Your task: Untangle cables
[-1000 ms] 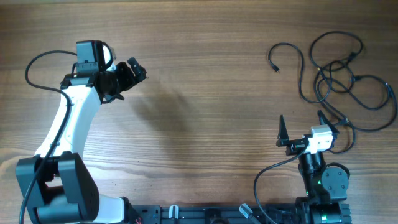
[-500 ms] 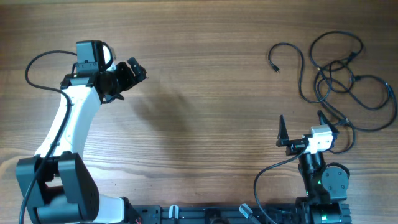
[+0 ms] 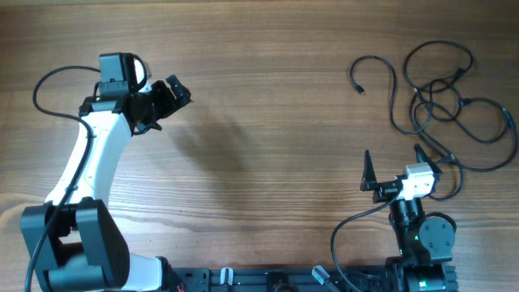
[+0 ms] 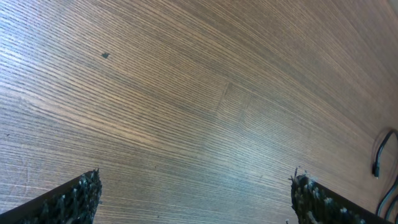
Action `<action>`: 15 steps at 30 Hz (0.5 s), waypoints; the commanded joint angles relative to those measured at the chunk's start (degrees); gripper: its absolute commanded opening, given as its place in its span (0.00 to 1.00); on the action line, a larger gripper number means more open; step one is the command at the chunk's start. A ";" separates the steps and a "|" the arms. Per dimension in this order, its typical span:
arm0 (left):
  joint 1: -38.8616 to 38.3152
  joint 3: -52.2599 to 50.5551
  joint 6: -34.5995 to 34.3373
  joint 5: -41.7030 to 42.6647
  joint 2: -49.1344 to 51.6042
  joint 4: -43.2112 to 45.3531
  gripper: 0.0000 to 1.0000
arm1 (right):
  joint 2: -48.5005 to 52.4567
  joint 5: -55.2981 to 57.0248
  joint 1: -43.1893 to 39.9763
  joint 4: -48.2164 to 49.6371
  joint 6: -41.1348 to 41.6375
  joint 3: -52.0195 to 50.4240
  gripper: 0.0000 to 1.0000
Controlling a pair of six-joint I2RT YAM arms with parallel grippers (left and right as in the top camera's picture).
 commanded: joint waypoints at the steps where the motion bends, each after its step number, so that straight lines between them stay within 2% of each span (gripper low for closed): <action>1: -0.07 0.46 -0.31 -0.15 -0.44 0.15 1.00 | -0.46 -1.16 -0.17 0.11 -0.74 -0.04 1.00; 15: -0.11 0.46 -0.31 -0.15 -0.26 0.15 1.00 | -0.46 -1.14 -0.17 0.11 -0.72 -0.04 1.00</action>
